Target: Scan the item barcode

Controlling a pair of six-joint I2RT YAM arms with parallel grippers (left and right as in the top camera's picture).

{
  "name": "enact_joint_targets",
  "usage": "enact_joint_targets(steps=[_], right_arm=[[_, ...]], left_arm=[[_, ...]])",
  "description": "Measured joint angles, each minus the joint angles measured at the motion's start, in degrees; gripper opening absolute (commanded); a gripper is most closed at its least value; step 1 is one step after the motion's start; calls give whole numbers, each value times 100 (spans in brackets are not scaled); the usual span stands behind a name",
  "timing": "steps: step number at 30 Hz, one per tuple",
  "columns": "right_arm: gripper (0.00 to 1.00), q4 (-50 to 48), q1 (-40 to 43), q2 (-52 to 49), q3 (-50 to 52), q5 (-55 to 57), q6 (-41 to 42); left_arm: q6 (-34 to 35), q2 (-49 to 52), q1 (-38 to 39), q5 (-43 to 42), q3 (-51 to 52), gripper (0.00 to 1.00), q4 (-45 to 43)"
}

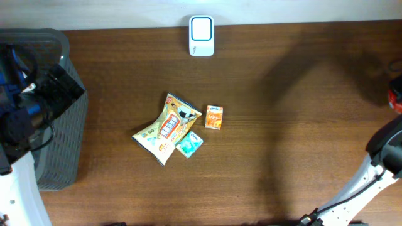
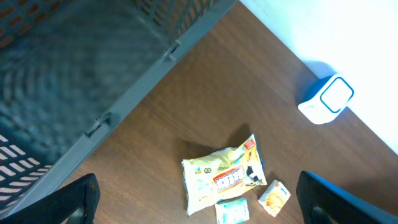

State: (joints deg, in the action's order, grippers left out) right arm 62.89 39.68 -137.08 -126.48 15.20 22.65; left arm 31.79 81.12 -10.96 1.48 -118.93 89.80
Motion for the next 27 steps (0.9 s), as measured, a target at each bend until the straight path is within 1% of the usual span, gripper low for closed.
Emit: enact_joint_targets(steps=[2, 7, 10, 13, 18, 19, 22, 25, 27], right_arm=[[95, 11, 256, -39, 0, 24, -4], [99, 208, 407, -39, 0, -229, -15], [99, 282, 326, -4, 0, -734, -9], [99, 306, 70, 275, 4, -1309, -15], [99, 479, -656, 1427, 7, -2251, -234], [99, 629, -883, 1768, 4, -2542, -326], [99, 1283, -1547, 2361, -42, -3276, -651], [98, 2090, -2282, 2406, -79, -3740, -1139], [99, 2387, -2785, 2267, -70, -3866, -1443]], left_arm=[[0, 0, 0, 0, 0, 99, 0], [0, 0, 0, 0, 0, 99, 0], [0, 0, 0, 0, 0, 99, 0], [0, 0, 0, 0, 0, 99, 0], [0, 0, 0, 0, 0, 99, 0], [0, 0, 0, 0, 0, 99, 0], [0, 0, 0, 0, 0, 99, 0], [0, 0, 0, 0, 0, 99, 2], [0, 0, 0, 0, 0, 99, 0]])
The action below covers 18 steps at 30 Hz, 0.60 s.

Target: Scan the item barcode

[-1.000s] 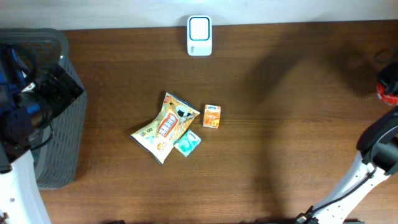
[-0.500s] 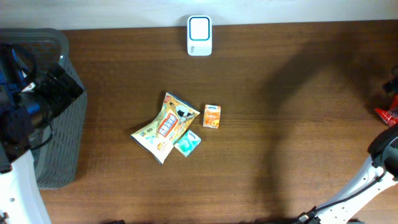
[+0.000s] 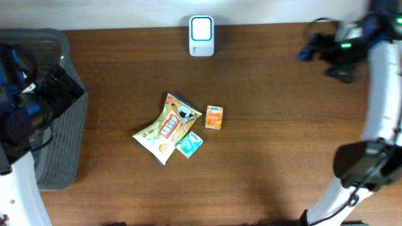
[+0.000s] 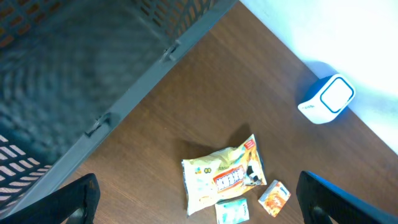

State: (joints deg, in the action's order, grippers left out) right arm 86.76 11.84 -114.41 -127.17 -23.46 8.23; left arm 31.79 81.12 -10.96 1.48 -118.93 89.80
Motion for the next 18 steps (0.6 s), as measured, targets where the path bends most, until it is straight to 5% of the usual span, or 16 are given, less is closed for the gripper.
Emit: enact_joint_targets(steps=[12, 18], right_arm=[[99, 101, -3053, -909, 35, 835, 96], [53, -48, -3941, -1314, 35, 2140, 1276]], left_arm=[[0, 0, -7, 2, 0, 99, 0], [0, 0, -4, 0, 0, 99, 0]])
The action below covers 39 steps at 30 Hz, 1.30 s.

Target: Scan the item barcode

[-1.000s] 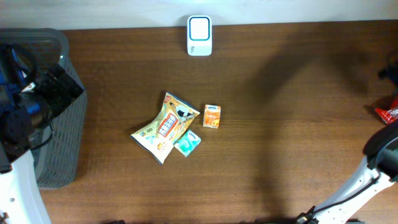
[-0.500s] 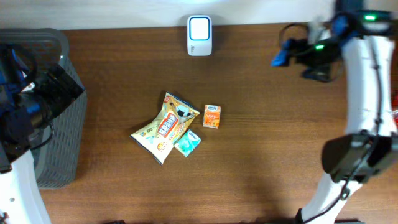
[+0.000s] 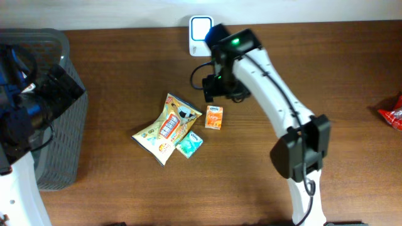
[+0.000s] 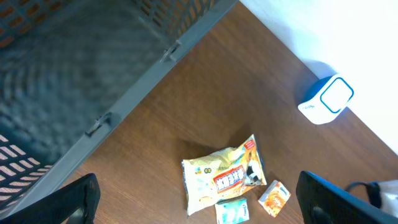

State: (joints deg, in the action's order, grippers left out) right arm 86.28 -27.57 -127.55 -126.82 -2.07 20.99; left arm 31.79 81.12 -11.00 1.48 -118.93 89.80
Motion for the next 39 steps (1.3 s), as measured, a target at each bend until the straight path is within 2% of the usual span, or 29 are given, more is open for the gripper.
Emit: enact_joint_targets(steps=[2, 11, 19, 23, 27, 30, 31, 39], right_arm=[[50, -118, -170, -125, 0, 201, 339], [50, -643, -704, -743, 2, 573, 1067], [45, -752, -767, -1193, 63, 870, 1720], [31, -1001, -780, -1204, 343, 868, 1810], [27, -1161, -780, -1220, 590, 874, 1821], [7, -1200, -785, -1217, 697, 973, 1843], [4, -1198, -789, -1217, 708, 1014, 1799], [4, -883, -758, -1220, 581, 909, 1604]], left_arm=[[0, 0, 0, 0, 0, 99, 0], [0, 0, 0, 0, 0, 99, 0], [0, 0, 0, 0, 0, 99, 0], [0, 0, 0, 0, 0, 99, 0], [0, 0, 0, 0, 0, 99, 0], [0, 0, 0, 0, 0, 99, 0], [0, 0, 0, 0, 0, 99, 0], [0, 0, 0, 0, 0, 99, 0]])
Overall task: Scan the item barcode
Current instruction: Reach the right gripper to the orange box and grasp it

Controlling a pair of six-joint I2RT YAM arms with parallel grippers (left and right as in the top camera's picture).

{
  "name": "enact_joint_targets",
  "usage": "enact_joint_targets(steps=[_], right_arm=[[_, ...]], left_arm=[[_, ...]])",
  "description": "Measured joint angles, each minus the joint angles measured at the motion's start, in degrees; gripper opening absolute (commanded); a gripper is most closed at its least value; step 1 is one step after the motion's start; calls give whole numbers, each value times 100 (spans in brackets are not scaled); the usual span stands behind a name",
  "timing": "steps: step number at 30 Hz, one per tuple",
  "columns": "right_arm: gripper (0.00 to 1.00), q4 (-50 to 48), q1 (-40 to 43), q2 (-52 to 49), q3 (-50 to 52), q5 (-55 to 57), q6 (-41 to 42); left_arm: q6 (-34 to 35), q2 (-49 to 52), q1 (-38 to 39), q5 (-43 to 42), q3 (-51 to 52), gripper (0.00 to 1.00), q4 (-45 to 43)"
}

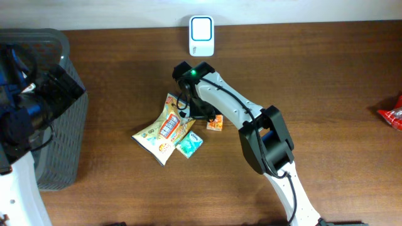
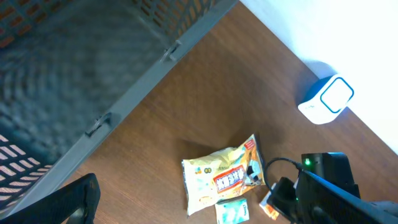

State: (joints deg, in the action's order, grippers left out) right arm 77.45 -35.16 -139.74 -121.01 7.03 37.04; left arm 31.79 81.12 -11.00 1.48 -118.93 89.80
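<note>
The white scanner (image 1: 201, 36) with a blue-edged window stands at the table's back edge. A yellow snack bag (image 1: 164, 129), a teal packet (image 1: 189, 144) and a small orange box (image 1: 217, 123) lie together mid-table. My right gripper (image 1: 193, 108) is down over the bag's upper right corner, right beside the orange box and partly covering it; how its jaws stand does not show. In the left wrist view the bag (image 2: 222, 177), the teal packet (image 2: 231, 212) and the scanner (image 2: 327, 99) show. My left gripper (image 2: 196, 208) hangs open and high at the left, holding nothing.
A grey mesh basket (image 1: 63, 135) stands at the left edge under my left arm. A red packet (image 1: 392, 113) lies at the far right edge. The right arm (image 1: 264, 135) reaches in diagonally from the front over the middle of the table.
My right gripper was just in front of the scanner, above the orange box; now it sits lower and to the left, at the bag's corner beside the box. The left arm has not moved.
The right arm first showed only at the table's right edge, then its gripper was at the back right, then near the scanner above the orange box, and now it is down at the pile. The left gripper has stayed open by the basket throughout.
</note>
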Motion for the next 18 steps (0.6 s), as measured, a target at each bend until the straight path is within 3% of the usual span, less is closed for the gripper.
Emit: enact_joint_targets(steps=[3, 9, 14, 18], right_arm=[[4, 173, 240, -11, -409, -765, -566], [4, 140, 1108, -11, -739, -3427, -1906], [4, 72, 1606, -11, -387, -4979, -2583], [4, -162, 1637, -11, 173, -5394, -2745]], left_arm=[[0, 0, 0, 0, 0, 99, 0], [0, 0, 0, 0, 0, 99, 0], [0, 0, 0, 0, 0, 99, 0], [0, 0, 0, 0, 0, 99, 0]])
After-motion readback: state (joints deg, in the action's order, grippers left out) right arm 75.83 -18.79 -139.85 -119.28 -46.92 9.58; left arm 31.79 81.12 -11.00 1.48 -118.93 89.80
